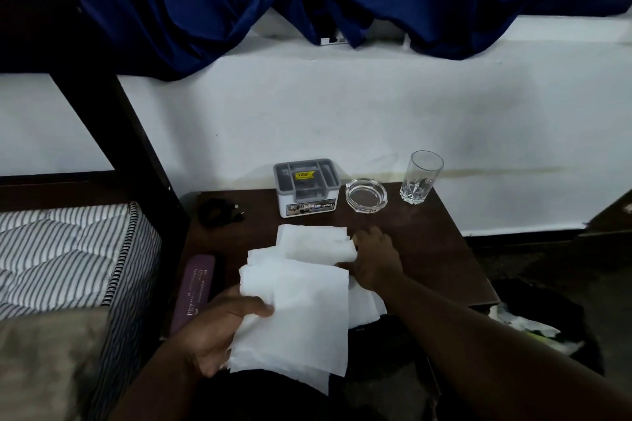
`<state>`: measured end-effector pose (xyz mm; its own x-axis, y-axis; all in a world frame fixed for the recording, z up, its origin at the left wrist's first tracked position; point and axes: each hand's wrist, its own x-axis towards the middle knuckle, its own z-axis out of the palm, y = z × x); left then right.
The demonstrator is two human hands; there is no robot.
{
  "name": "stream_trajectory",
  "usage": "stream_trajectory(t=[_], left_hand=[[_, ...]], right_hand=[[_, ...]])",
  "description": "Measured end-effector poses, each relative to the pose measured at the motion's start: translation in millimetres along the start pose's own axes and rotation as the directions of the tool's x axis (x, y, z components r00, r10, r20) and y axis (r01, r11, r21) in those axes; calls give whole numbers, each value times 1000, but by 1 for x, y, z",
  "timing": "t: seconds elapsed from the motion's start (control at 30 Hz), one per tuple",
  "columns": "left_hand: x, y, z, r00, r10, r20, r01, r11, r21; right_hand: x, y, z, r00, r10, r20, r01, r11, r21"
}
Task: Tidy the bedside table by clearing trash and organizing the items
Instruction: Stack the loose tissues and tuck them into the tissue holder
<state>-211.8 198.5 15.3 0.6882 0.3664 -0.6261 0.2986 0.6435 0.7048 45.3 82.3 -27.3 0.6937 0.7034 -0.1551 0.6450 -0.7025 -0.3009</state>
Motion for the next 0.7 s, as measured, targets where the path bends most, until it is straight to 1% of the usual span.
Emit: stream_trajectory(t=[0.1, 0.2, 0.27, 0.33, 0.4, 0.47, 0.5, 0.6, 0.7], left_hand=[[-2, 1, 1, 1000, 4, -4, -4, 1000, -3], [-3, 2, 1, 1000, 5, -9, -5, 1000, -13], [-3, 2, 1, 1000, 3, -4, -3, 1000, -14], [-4, 3, 1, 1000, 2, 0, -2, 1000, -12], [-4, 3, 0, 1000, 5, -1, -5, 1000, -11], [-4, 3, -1, 1000, 7, 1, -7, 1000, -25], [-4, 3, -1, 1000, 8, 0, -8, 999, -33], [-3, 4, -4, 1000, 21, -13, -21, 999, -48], [-4, 6, -8, 999, 45, -22, -46, 996, -75]], right_hand=[[0, -1, 5, 997, -15, -73, 24, 993, 118], [-2, -2, 9, 996, 35, -82, -3, 934, 357], [-4, -4, 11, 994, 105, -43, -64, 834, 548], [-5, -5, 12, 984, 178, 6, -130, 692, 710], [-5, -5, 6, 974, 221, 46, -169, 579, 798], [-4, -6, -4, 976, 206, 70, -166, 495, 853], [-4, -7, -11, 980, 186, 65, -150, 487, 860], [-9, -12, -36, 992, 129, -7, -63, 525, 849], [-17, -22, -73, 987, 110, -118, 37, 555, 831]])
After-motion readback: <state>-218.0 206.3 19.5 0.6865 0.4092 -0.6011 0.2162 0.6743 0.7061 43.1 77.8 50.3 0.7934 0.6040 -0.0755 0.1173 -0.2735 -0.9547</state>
